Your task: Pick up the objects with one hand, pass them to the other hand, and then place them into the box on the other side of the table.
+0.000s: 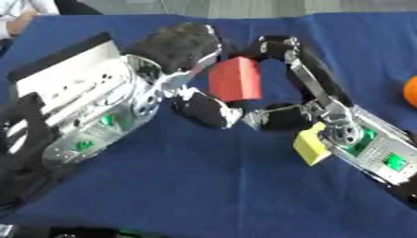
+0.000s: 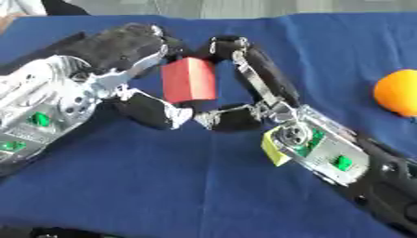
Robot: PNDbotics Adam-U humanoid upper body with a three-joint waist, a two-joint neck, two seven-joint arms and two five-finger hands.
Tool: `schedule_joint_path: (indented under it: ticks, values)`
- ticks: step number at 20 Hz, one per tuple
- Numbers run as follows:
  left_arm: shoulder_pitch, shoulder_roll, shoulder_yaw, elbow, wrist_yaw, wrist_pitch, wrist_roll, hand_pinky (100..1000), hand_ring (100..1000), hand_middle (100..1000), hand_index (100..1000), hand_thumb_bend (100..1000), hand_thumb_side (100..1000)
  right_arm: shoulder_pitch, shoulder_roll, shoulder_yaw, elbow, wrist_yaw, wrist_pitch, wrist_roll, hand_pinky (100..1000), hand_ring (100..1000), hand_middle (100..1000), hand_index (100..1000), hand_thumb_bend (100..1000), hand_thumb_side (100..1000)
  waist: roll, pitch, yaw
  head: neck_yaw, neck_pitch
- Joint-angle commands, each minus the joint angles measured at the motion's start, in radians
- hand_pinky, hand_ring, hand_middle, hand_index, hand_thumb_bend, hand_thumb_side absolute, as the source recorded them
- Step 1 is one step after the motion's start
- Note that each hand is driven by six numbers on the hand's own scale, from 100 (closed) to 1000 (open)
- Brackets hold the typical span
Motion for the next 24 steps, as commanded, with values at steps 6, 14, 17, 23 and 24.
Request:
schedule_joint_path:
  ticks: [6, 14, 17, 23, 24]
  values:
    - [-0.015, 0.020, 0.008, -0.014, 0.046, 0.059, -0.002, 769, 620, 437, 516, 100, 251, -0.012, -0.004, 0.002, -0.035, 0.025, 0.005, -0.002, 656, 581, 493, 662, 414, 100, 0.008, -0.001, 0.000, 0.004, -0.001]
    - [-0.015, 0.018, 0.002, 0.006, 0.035, 0.036, -0.028, 748, 601, 417, 474, 100, 253, -0.006, -0.010, 0.000, -0.035, 0.055, 0.033, -0.034, 683, 634, 552, 721, 562, 100, 0.009, -0.003, -0.002, 0.002, -0.001]
    - [-0.014, 0.018, 0.001, 0.014, 0.020, 0.030, -0.042, 744, 596, 408, 462, 100, 257, -0.002, -0.013, -0.001, -0.035, 0.079, 0.071, -0.043, 694, 659, 576, 743, 612, 119, 0.010, -0.005, -0.003, 0.001, -0.001]
    - [-0.013, 0.027, 0.005, 0.021, -0.014, 0.014, -0.072, 741, 592, 400, 452, 100, 263, 0.009, -0.019, -0.008, -0.035, 0.119, 0.148, -0.076, 699, 679, 596, 760, 615, 169, 0.010, -0.012, -0.003, 0.005, -0.001]
    - [-0.013, 0.030, 0.006, 0.024, -0.019, 0.013, -0.078, 740, 592, 400, 451, 100, 264, 0.013, -0.021, -0.011, -0.035, 0.124, 0.156, -0.089, 699, 680, 594, 761, 653, 165, 0.010, -0.013, -0.003, 0.007, -0.001]
